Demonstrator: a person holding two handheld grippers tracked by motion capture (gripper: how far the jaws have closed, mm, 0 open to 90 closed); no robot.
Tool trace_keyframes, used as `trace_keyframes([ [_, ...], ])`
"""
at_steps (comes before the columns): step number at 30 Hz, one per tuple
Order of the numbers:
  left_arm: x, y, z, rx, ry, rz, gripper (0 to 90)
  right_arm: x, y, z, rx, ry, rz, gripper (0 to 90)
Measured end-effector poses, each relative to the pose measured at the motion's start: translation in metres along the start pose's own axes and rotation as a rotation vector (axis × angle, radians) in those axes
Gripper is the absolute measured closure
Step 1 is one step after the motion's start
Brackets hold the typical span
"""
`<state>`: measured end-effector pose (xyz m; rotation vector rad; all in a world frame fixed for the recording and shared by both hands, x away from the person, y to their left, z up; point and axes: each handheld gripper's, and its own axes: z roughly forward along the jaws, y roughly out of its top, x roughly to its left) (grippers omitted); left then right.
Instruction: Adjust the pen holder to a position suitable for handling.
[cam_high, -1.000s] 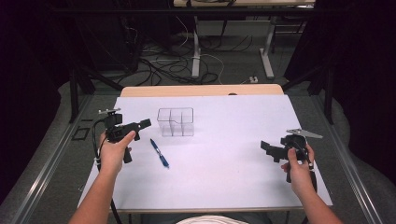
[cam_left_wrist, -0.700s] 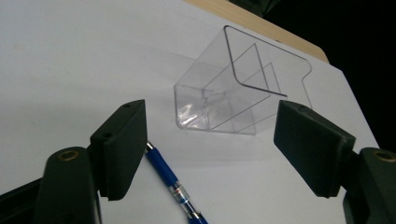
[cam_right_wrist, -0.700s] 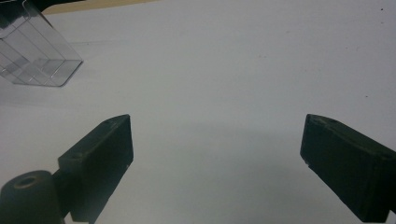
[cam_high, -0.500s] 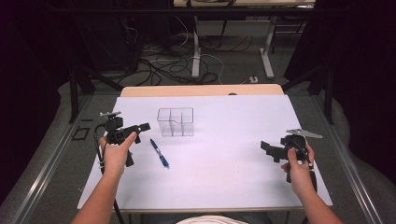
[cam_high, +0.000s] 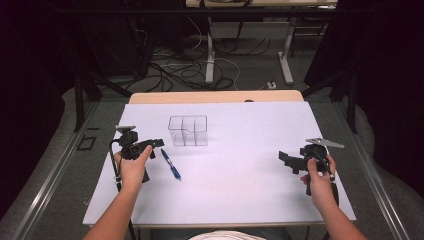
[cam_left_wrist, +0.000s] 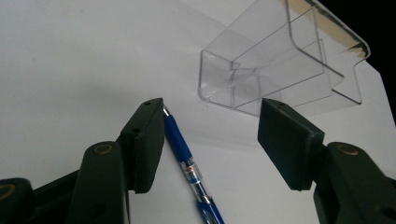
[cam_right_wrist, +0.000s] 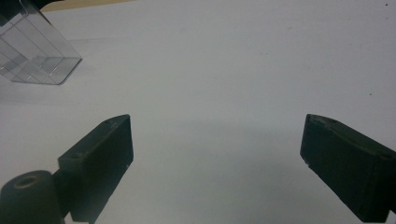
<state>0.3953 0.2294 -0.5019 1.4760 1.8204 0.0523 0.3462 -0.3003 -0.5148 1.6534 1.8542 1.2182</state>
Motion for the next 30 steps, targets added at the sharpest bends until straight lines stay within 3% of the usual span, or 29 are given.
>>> trace_keyframes([
  [5,0.012,-0.004,0.008,0.013,-0.019,-0.072,45.2,-0.001,0.0,0.001,0.003,-0.002,-0.009,9.1],
  [8,0.018,-0.006,0.012,0.05,-0.031,-0.118,46.4,-0.001,0.0,0.001,0.003,-0.003,-0.006,9.1],
  [13,0.022,-0.01,0.021,0.047,-0.015,-0.164,48.3,-0.001,-0.001,0.002,0.008,-0.009,0.002,9.2],
  [19,0.022,-0.012,0.027,0.047,-0.011,-0.179,51.0,0.0,-0.001,0.004,0.013,-0.009,-0.005,9.1],
  [30,0.017,-0.014,0.035,0.073,-0.004,-0.168,53.1,0.0,-0.001,0.002,0.008,-0.007,-0.006,9.1],
])
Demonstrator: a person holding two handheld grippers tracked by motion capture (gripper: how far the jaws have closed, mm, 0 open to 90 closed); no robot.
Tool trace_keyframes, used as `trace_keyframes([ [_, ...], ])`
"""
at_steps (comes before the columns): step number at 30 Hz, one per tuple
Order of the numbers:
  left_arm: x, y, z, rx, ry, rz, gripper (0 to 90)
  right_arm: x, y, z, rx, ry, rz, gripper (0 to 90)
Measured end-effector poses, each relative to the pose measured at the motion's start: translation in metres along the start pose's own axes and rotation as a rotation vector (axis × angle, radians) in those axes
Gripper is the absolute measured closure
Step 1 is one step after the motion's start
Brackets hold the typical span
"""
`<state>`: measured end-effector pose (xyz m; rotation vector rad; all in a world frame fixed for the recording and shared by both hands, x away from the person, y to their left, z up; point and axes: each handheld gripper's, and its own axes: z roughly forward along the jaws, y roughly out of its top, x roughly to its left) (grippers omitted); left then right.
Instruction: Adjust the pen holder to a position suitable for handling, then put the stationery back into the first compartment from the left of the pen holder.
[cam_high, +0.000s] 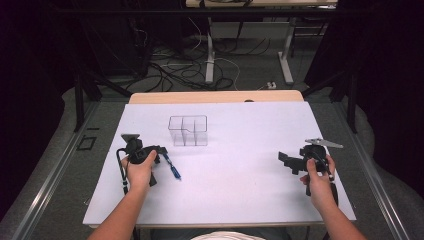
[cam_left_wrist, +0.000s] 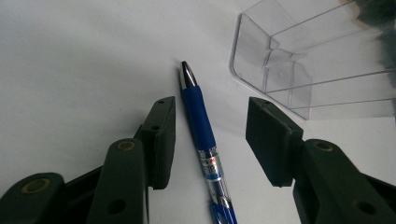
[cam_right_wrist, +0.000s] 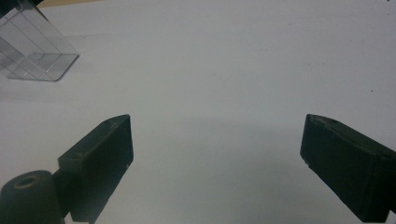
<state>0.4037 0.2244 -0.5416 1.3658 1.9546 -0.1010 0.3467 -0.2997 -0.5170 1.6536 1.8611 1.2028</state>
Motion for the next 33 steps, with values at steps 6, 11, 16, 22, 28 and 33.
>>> trace_keyframes([
  [6,-0.0002,-0.0005,0.0036,0.0,0.017,-0.01,54.7,0.0,0.0003,-0.0004,-0.001,0.003,-0.002,9.1],
  [11,0.0006,-0.0004,0.0055,0.005,0.022,-0.021,56.5,0.0002,0.0003,-0.0007,-0.001,0.004,-0.002,9.1],
  [16,0.0014,-0.0004,0.0077,0.017,0.028,-0.031,58.9,0.0005,0.0005,-0.0011,-0.001,0.005,-0.003,9.1],
  [22,0.0007,-0.0005,0.0086,0.015,0.035,-0.034,60.8,0.0003,0.0003,-0.0006,-0.001,0.004,-0.005,9.1],
  [28,0.001,-0.0001,0.0095,0.01,0.039,-0.049,63.3,0.0001,0.0004,-0.0005,-0.002,0.004,-0.013,9.1],
  [33,0.001,0.0001,0.01,0.016,0.036,-0.043,64.8,0.0,0.0003,-0.0004,-0.001,0.004,-0.014,9.1],
])
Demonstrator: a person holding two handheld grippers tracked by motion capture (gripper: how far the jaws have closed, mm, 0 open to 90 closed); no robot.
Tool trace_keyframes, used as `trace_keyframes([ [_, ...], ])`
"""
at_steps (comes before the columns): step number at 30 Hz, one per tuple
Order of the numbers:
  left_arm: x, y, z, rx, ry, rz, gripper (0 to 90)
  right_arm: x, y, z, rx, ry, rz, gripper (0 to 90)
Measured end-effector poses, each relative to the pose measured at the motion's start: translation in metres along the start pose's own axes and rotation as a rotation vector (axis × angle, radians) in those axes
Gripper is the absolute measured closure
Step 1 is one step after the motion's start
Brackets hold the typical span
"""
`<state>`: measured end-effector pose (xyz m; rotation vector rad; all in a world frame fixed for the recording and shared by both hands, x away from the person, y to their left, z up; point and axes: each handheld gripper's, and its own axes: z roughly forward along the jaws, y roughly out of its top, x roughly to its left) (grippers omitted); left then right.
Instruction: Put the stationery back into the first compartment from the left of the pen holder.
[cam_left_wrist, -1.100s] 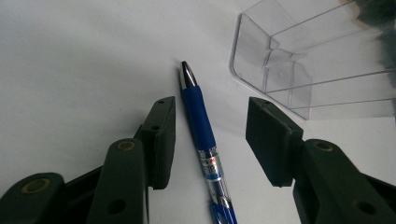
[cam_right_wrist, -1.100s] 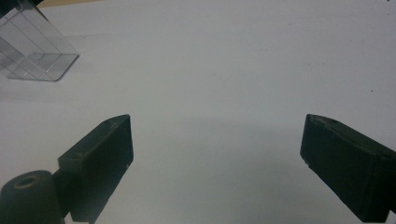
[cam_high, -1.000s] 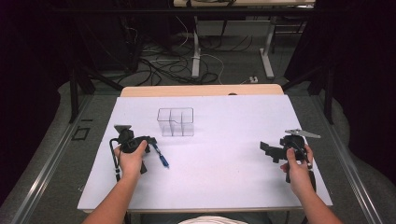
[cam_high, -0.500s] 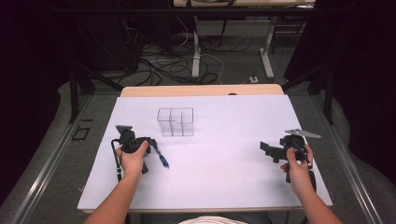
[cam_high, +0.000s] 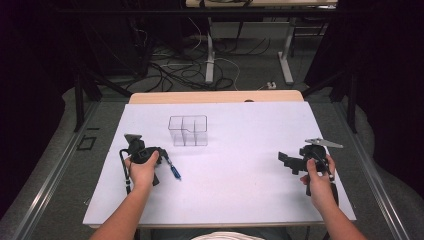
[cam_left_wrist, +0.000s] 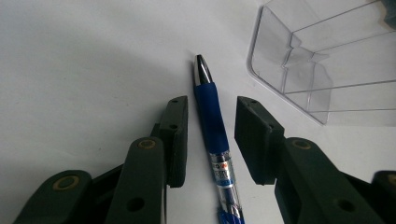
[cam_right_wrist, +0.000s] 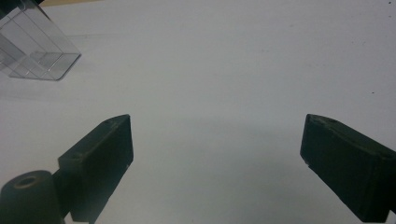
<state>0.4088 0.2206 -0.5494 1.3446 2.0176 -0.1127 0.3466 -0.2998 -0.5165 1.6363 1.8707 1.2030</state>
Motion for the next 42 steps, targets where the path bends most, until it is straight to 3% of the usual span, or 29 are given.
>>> trace_keyframes([
  [28,-0.0052,0.0012,0.0063,-0.01,0.029,-0.062,75.8,-0.0001,-0.0003,0.0011,0.005,0.003,0.003,9.3],
  [42,-0.0053,0.001,0.0074,-0.009,0.012,-0.081,79.1,0.0,-0.0007,0.0016,0.011,-0.002,0.009,9.3],
])
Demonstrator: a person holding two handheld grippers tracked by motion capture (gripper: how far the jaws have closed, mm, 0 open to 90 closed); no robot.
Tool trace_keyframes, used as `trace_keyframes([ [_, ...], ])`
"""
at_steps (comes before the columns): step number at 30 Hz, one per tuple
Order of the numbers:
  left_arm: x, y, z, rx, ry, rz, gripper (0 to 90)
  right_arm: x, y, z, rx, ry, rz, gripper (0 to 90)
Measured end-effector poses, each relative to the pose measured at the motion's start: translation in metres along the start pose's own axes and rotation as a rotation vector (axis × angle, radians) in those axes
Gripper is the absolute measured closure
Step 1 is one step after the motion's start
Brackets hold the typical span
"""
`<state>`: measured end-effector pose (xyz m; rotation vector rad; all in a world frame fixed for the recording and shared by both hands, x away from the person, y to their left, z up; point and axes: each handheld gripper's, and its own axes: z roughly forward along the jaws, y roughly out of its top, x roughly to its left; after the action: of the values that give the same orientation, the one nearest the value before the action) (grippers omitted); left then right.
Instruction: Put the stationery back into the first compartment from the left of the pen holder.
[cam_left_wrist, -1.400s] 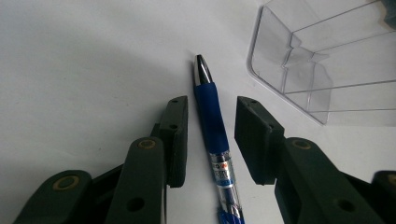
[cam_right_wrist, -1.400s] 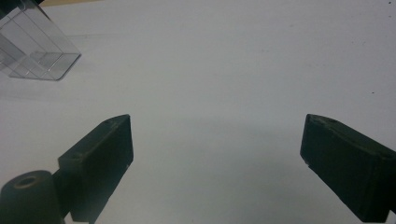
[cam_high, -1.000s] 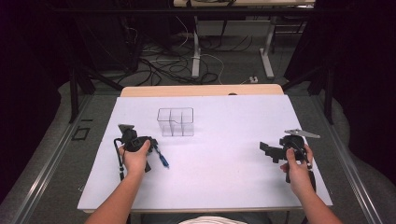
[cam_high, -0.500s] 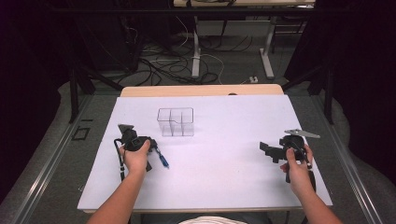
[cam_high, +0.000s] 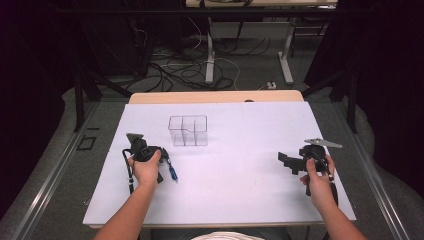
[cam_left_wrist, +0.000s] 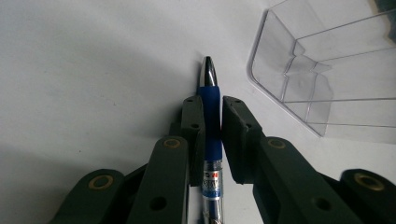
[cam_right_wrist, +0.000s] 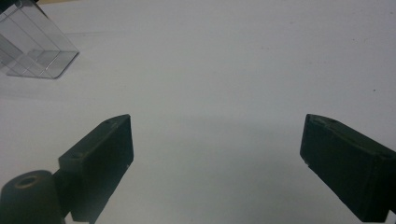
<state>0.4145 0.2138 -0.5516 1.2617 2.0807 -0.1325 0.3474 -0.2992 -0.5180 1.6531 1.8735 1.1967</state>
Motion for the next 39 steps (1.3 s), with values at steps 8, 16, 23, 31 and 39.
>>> trace_keyframes([
  [8,0.001,0.001,-0.001,0.004,-0.012,-0.001,79.4,0.0,0.0,0.0,0.001,0.001,-0.004,9.3],
  [16,0.003,0.001,-0.003,0.012,-0.043,0.006,79.6,0.0,0.0,0.001,0.001,0.0,-0.007,9.3],
  [23,0.004,0.003,-0.007,0.032,-0.097,-0.004,80.0,0.0,0.0,0.001,0.004,-0.001,-0.003,9.3],
  [31,0.004,0.004,-0.011,0.012,-0.122,-0.014,80.0,0.0,0.0,0.001,0.005,-0.001,-0.003,9.3],
  [39,0.001,0.008,-0.021,-0.03,-0.142,0.021,80.0,-0.001,0.0,0.001,0.001,0.0,-0.011,9.3],
])
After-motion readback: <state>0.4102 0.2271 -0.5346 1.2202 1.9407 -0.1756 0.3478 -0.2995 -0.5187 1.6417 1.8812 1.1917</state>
